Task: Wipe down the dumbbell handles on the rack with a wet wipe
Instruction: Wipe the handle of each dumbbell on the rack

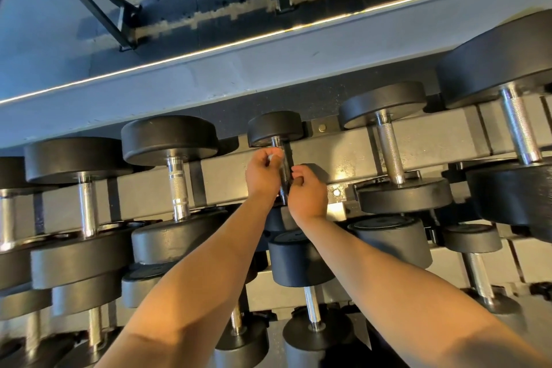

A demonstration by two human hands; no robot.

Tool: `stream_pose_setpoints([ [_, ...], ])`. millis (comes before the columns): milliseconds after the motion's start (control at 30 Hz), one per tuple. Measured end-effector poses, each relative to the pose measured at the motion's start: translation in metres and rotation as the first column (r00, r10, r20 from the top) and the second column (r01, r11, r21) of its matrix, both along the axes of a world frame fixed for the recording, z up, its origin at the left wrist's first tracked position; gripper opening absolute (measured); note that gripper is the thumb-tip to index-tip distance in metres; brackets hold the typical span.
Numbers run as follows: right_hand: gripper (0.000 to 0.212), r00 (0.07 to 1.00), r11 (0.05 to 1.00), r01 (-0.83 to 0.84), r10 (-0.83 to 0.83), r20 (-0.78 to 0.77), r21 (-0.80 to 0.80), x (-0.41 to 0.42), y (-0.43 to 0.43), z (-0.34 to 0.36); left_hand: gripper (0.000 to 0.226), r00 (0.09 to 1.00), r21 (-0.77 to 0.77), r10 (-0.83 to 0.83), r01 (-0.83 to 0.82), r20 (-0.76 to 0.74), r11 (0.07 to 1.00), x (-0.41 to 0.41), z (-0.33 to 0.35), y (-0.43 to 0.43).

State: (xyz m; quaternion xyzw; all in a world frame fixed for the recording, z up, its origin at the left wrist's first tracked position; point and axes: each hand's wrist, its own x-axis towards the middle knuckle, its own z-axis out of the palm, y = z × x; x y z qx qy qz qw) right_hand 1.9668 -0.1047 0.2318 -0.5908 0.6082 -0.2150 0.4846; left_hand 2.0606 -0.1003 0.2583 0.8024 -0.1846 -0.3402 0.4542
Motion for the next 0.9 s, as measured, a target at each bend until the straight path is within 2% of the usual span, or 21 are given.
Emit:
stream_pose_setpoints([
  [167,0.032,0.998,1.000,0.011,-0.012,0.057,0.024,-0.002,-0.002,-0.003,0.017,0.997,0.030,-0.067,0.069,-0.048,0.997,-0.011,-0.010,0.040],
  [333,0.039,0.978,0.993,0.073,-0.090,0.187,0.096,-0.006,0.000,-0.004,0.009,0.985,0.091,-0.158,0.164,-0.069,0.982,-0.012,-0.004,0.053],
  [433,0.040,0.966,0.991,0.090,-0.110,0.233,0.094,-0.008,0.000,-0.002,0.013,0.973,0.182,-0.224,0.231,-0.060,0.956,-0.005,-0.002,0.051],
  [500,0.038,0.958,0.989,0.090,-0.117,0.262,0.116,-0.009,0.002,-0.001,0.007,0.964,0.269,-0.257,0.265,-0.066,0.926,-0.003,0.000,0.049],
  [600,0.039,0.951,0.980,0.052,-0.107,0.289,0.192,-0.014,0.000,0.000,0.010,0.966,0.291,-0.197,0.239,-0.167,0.926,-0.007,0.011,0.052],
  [667,0.041,0.953,0.977,0.001,-0.065,0.296,0.213,-0.019,0.001,0.003,0.011,0.967,0.284,-0.187,0.231,-0.172,0.931,-0.009,0.013,0.054],
  [767,0.043,0.966,0.978,-0.045,-0.009,0.258,0.204,-0.023,0.011,0.000,0.008,0.970,0.288,-0.170,0.215,-0.173,0.933,-0.015,0.016,0.052],
  [900,0.044,0.975,0.986,-0.023,-0.014,0.221,0.162,-0.020,0.017,-0.004,0.017,0.970,0.351,-0.059,0.141,-0.234,0.925,-0.021,0.019,0.044],
])
